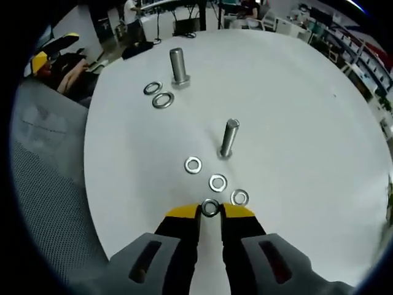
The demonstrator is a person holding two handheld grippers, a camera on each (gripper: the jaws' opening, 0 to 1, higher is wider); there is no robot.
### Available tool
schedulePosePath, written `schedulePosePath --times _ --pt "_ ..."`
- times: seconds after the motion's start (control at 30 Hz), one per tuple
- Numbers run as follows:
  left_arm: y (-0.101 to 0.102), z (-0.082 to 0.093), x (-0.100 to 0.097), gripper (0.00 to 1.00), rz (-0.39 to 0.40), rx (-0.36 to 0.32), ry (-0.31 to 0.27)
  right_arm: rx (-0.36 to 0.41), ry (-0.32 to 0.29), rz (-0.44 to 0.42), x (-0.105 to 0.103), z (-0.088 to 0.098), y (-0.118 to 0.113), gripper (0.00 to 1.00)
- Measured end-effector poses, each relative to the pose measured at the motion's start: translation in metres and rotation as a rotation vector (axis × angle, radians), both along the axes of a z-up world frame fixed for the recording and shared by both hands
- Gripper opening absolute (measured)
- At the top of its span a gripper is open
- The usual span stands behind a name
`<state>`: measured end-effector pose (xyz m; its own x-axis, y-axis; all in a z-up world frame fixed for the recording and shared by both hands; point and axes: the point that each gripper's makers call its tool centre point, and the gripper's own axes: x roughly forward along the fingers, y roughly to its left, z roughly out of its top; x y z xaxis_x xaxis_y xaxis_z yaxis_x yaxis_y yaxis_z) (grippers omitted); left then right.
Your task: Place the washer onto the threaded stud by aligning its center hole with the stud, sliding it down to the base, and recovering from edge contact or off-axis alignment until the washer reaches the visible bottom stop.
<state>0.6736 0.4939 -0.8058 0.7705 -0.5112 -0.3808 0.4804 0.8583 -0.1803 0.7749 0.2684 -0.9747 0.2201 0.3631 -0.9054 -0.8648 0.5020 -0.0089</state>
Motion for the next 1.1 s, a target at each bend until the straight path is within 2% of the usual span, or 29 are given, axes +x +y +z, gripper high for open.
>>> schedulePosePath --times 0.33,0.57,0.8,1.1 --pt "0.002 0.001 0.000 0.39 0.012 0.000 -0.003 -0.043 -0.032 0.053 0.002 0.004 -0.001 0.14" --pt "0.002 0.003 0.001 0.39 0.017 -0.008 -0.010 -0.017 -0.040 0.049 0.009 0.024 -0.003 0.14" --pt "0.001 0.003 0.001 0.39 0.013 -0.010 -0.011 0.026 -0.082 0.055 0.016 0.045 0.004 0.14" --pt "0.001 0.003 0.001 0.39 0.016 -0.009 -0.011 0.069 -0.134 0.053 0.020 0.061 0.016 0.14"
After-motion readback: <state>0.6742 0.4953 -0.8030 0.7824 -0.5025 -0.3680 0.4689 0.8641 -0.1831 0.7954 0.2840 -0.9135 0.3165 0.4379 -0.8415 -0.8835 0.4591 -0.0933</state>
